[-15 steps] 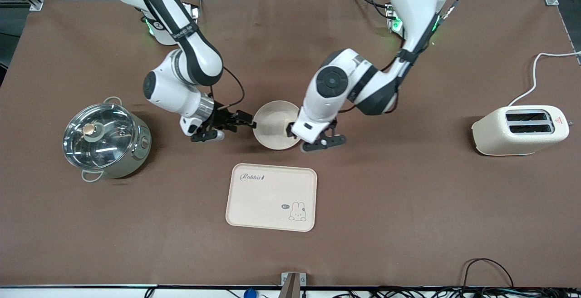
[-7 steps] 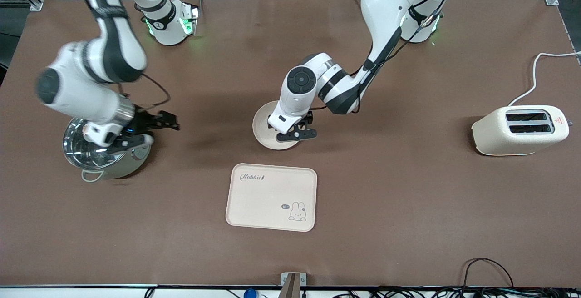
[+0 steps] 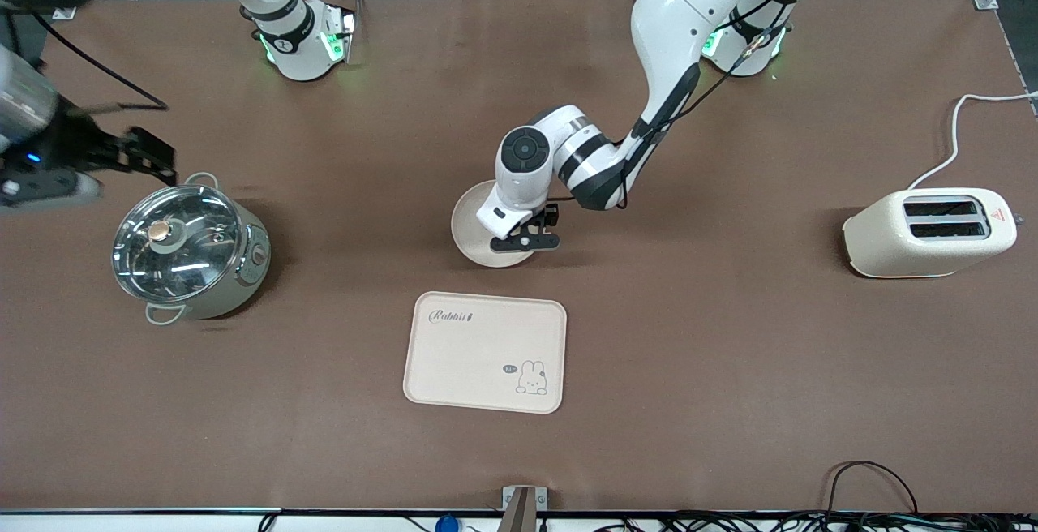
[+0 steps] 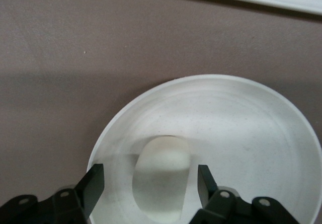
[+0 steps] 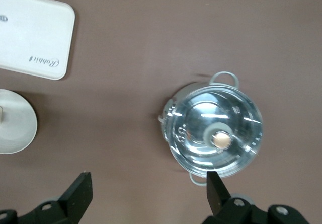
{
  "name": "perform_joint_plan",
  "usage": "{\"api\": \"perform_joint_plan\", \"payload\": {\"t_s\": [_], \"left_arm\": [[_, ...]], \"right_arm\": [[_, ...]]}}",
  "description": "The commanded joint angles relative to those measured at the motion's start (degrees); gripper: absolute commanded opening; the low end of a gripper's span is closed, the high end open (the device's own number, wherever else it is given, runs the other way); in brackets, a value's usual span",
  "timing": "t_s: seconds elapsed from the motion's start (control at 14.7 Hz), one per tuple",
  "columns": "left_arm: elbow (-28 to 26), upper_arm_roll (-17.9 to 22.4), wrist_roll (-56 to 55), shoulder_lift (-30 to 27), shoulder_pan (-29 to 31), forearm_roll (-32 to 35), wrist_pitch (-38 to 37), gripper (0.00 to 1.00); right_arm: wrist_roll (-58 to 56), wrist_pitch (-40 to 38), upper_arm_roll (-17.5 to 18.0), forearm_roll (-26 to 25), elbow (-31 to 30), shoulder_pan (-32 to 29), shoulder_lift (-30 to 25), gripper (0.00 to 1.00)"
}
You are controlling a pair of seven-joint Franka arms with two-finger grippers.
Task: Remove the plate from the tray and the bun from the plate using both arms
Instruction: 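Lift the bun out of the plate and carry it toward the toaster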
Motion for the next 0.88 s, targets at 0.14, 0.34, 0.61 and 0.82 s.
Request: {"api": "perform_joint_plan", "payload": {"t_s": [0.14,0.34,0.61,0.82], "left_arm": [[0.2,0.2,-1.3,0.8,-0.5,1.0,0.7,0.66],[0.4,0.2,-1.3,1.5,-0.5,0.7,1.0,0.46],[0.7,0.0,-1.8,1.0,-0.6,0.6,1.0,0.3],[1.9,0.0,-4.2,-0.1,-1.2,0.6,0.2,0.27]], "right_arm": [[-0.2,-1.5,-0.4,-1.0,2.9,-2.7,-2.4,1.0],[0.0,-4.7,8.0,-0.5,5.0,-11.5,-2.6,1.0],[0.8,-6.3,28.6,-0.8,4.8,-29.9,-5.4,1.0],[0.7,-6.2,24.2,-2.6,4.7,-25.1,-5.4,1.0]]}}
